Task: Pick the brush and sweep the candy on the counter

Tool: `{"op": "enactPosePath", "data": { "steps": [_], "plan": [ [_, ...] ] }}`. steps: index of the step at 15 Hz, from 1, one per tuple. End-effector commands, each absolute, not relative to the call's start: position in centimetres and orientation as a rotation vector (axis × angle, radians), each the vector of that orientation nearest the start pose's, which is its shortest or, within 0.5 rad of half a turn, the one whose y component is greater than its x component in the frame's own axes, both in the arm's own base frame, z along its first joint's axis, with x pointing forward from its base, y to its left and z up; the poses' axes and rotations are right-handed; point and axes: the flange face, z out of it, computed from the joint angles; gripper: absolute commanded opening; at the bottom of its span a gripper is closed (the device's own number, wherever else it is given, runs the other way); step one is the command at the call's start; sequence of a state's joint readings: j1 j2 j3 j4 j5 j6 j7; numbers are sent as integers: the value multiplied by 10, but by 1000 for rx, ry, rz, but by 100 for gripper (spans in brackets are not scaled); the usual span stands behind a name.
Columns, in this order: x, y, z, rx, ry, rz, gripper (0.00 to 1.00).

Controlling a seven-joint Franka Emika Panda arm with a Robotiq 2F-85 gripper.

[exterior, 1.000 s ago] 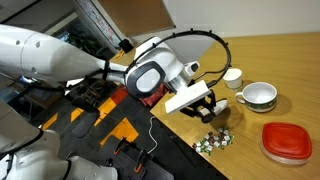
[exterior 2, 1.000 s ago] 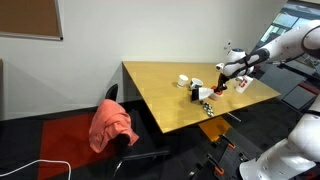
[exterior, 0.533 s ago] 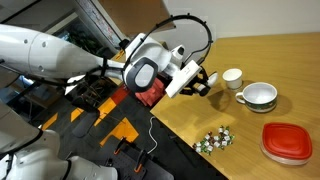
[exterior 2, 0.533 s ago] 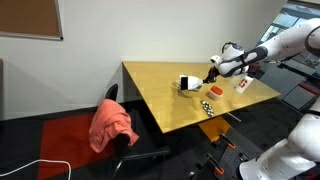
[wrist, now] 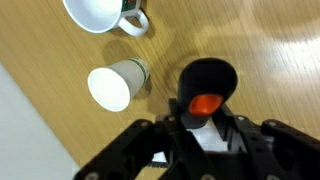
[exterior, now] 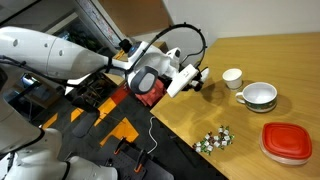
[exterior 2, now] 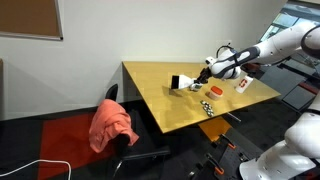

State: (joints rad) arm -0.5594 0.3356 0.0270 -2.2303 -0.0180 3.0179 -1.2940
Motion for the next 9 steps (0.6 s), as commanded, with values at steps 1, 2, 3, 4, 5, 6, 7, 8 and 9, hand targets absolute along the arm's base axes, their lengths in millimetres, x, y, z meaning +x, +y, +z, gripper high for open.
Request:
{"op": "enactPosePath", "data": {
  "steps": [1, 2, 3, 4, 5, 6, 7, 8, 9],
  "plan": [
    [505, -298, 269, -3208, -1305, -489, 13],
    [509, -298, 264, -3192, -1304, -524, 13],
    [512, -300, 256, -3191, -1304, -537, 13],
    [516, -301, 244, -3171, -1283, -566, 13],
    [519, -303, 236, -3163, -1255, -579, 13],
    [522, -304, 224, -3141, -1229, -607, 13],
    [524, -307, 215, -3132, -1214, -625, 13],
    [527, -309, 207, -3120, -1209, -637, 13],
    [529, -313, 199, -3109, -1216, -648, 13]
  ]
}}
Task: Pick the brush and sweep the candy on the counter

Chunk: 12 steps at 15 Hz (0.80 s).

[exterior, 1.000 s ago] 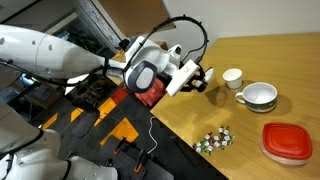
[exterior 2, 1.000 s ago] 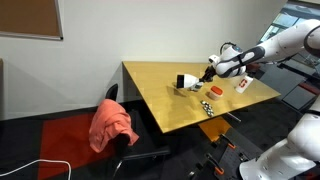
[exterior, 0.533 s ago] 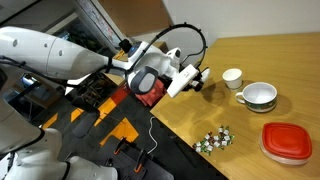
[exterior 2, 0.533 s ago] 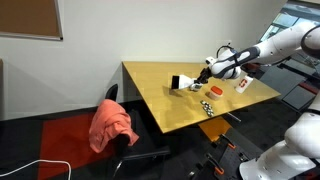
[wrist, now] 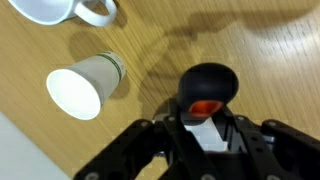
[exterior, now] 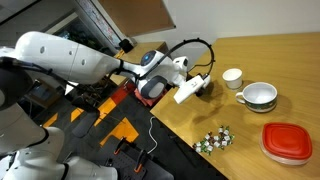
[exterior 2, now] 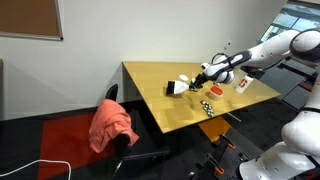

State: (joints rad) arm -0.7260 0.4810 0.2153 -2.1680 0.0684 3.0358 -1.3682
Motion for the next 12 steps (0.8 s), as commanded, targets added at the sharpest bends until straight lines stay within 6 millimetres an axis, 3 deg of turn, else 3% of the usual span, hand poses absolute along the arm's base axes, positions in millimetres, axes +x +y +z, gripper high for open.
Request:
{"op": "enactPosePath", "data": {
  "steps": [1, 6, 12],
  "plan": [
    [530, -317, 191, -3102, -1211, -658, 13],
    [538, -338, 156, -3051, -1183, -678, 13],
    [543, -351, 118, -3027, -1198, -586, 13]
  ]
}}
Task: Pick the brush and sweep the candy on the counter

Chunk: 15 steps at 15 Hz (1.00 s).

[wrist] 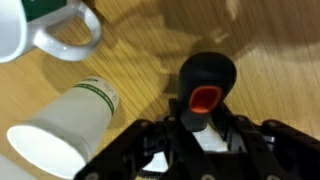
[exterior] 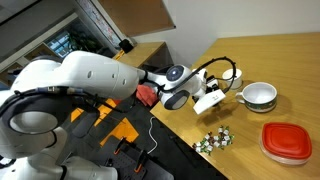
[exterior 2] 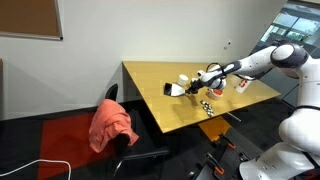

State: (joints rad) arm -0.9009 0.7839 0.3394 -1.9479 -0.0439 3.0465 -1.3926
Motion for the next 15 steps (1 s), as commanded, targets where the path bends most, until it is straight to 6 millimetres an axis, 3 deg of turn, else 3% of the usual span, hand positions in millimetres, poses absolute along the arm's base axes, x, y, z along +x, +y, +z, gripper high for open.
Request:
{"op": "enactPosePath", "data": {
  "steps": [1, 2, 3, 4, 6, 9, 11, 15],
  "plan": [
    [544, -351, 114, -3024, -1205, -572, 13],
    [546, -350, 111, -3017, -1214, -563, 13],
    [547, -350, 110, -3016, -1225, -554, 34],
    [548, -349, 111, -3008, -1249, -557, 63],
    [549, -342, 119, -2990, -1311, -565, 71],
    [547, -327, 148, -2971, -1386, -602, 95],
    [543, -315, 171, -2950, -1406, -584, 100],
    [527, -284, 213, -2875, -1403, -427, 100]
  ]
}}
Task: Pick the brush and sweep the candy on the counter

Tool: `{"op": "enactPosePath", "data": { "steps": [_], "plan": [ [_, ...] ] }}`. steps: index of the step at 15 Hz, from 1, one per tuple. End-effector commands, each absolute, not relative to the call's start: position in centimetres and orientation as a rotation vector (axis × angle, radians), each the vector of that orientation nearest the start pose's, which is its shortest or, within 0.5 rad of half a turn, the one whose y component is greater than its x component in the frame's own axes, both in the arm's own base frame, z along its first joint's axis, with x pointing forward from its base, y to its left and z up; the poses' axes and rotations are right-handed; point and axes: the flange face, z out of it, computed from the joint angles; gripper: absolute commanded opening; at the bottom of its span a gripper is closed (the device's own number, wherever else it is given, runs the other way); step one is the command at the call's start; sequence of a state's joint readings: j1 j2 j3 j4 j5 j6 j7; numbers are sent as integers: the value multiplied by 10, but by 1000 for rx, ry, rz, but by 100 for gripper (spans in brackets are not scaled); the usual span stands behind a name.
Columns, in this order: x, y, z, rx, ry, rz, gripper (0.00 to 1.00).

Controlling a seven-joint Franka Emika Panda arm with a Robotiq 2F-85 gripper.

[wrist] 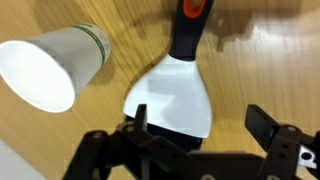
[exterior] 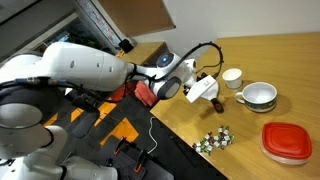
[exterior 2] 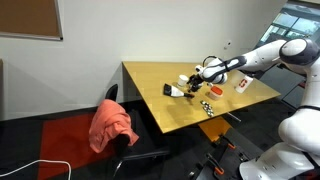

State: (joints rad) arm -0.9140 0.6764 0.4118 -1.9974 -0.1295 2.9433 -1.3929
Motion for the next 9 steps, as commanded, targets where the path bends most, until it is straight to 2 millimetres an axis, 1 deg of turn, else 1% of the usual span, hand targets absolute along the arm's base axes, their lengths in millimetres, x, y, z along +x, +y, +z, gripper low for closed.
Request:
{"op": "enactPosePath", "data": {
  "steps": [1, 3, 6, 9],
  "plan": [
    [522, -278, 223, -2856, -1403, -382, 100],
    [515, -270, 240, -2821, -1382, -310, 100],
    [503, -265, 265, -2845, -1333, -195, 100],
    [495, -265, 284, -2883, -1380, -94, 100]
  ]
}}
